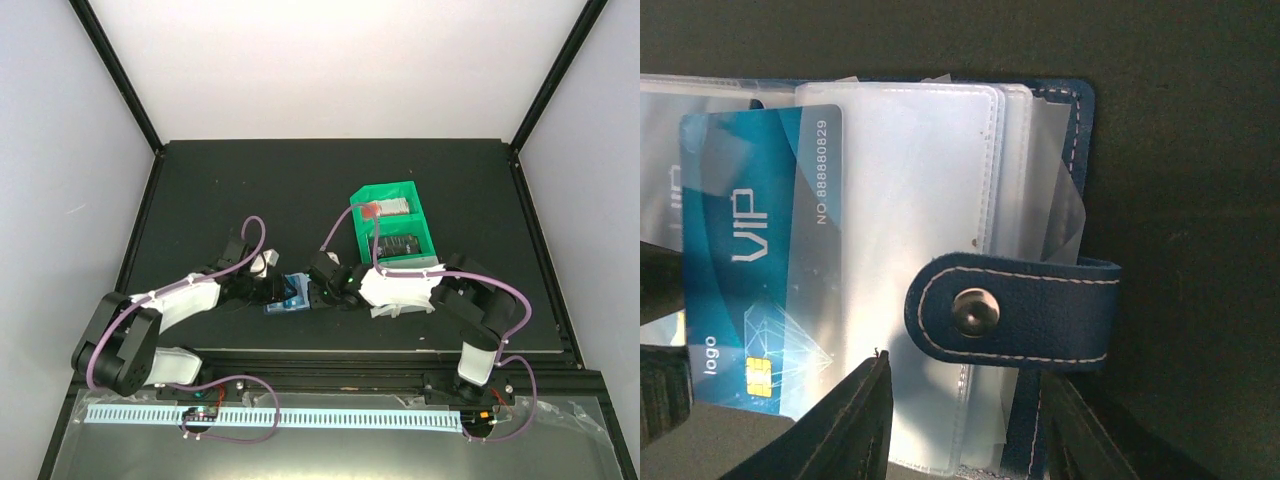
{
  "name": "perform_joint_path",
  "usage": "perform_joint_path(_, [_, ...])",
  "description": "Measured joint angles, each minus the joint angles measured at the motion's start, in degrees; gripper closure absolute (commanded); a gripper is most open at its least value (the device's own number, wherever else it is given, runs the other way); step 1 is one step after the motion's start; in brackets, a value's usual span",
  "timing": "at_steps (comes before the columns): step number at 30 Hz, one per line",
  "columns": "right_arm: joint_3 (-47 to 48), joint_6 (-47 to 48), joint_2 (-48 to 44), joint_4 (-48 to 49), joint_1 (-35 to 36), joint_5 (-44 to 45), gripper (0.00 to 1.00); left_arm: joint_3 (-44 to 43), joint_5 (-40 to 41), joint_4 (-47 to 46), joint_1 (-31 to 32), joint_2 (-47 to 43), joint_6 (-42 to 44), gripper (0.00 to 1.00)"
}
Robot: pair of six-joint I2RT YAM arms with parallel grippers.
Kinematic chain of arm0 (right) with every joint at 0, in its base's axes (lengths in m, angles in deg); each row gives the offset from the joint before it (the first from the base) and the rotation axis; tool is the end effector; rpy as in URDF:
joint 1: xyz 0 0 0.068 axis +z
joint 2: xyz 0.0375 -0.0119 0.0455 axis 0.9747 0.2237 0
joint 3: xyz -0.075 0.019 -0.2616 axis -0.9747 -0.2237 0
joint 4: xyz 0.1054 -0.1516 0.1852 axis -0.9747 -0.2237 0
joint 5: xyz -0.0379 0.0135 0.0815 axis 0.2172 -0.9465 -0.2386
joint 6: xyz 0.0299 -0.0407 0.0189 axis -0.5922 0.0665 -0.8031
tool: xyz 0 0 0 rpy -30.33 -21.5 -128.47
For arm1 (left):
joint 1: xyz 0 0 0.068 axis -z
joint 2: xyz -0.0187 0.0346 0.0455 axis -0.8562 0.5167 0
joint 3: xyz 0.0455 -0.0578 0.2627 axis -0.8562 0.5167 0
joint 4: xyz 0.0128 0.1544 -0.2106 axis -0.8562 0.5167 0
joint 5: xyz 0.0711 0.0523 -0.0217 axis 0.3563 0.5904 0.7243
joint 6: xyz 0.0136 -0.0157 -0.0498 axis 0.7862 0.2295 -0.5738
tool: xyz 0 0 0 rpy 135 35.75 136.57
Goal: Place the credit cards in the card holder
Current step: Insert the credit card into the card holder.
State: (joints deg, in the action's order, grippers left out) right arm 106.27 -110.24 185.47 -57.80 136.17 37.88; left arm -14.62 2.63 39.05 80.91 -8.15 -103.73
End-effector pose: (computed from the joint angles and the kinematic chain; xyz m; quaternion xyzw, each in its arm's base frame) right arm 0.1804 0.2969 0.1413 -0.0797 0.9640 0.1853 0.1735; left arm 0.1961 -0.0991 0.1390 -0.0068 0.9330 -0.3435 0.1074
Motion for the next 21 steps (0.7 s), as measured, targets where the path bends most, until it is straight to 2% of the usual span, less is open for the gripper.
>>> perform_joint_path(2, [-0.2, 0.0, -0.1, 0.2, 0.0, 0.0, 0.56, -0.2, 1.8, 1.1, 0.6, -0.8, 0.0, 0.46])
perform_joint_path(5, [-0.5, 0.1, -0.2, 0.7, 0.0, -0.1, 0.57, -0.2, 3.8, 2.1, 1.0, -1.6, 0.1, 0.62])
perform_joint_path(6, [-0.6, 0.1, -0.3, 0.8, 0.0, -0.1, 0.56, -0.2, 4.2, 2.3, 1.1, -1.6, 0.1, 0.65])
perform_joint_path(9, [-0.6, 0.2, -0.3, 0.9, 0.0, -0.3, 0.56, -0.2, 5.2, 2.3, 1.5, -1.1, 0.5, 0.65])
perform_joint_path(13, [-0.7, 0.3, -0.4, 1.0, -0.1, -0.7, 0.56, -1.5, 5.3, 1.8, 2.4, 1.5, 0.9, 0.59])
perform_joint_path(21, [-0.9, 0.4, -0.5, 1.4, -0.1, -0.8, 0.56, -3.0, 4.3, -1.3, 3.1, 4.7, 0.9, 0.60])
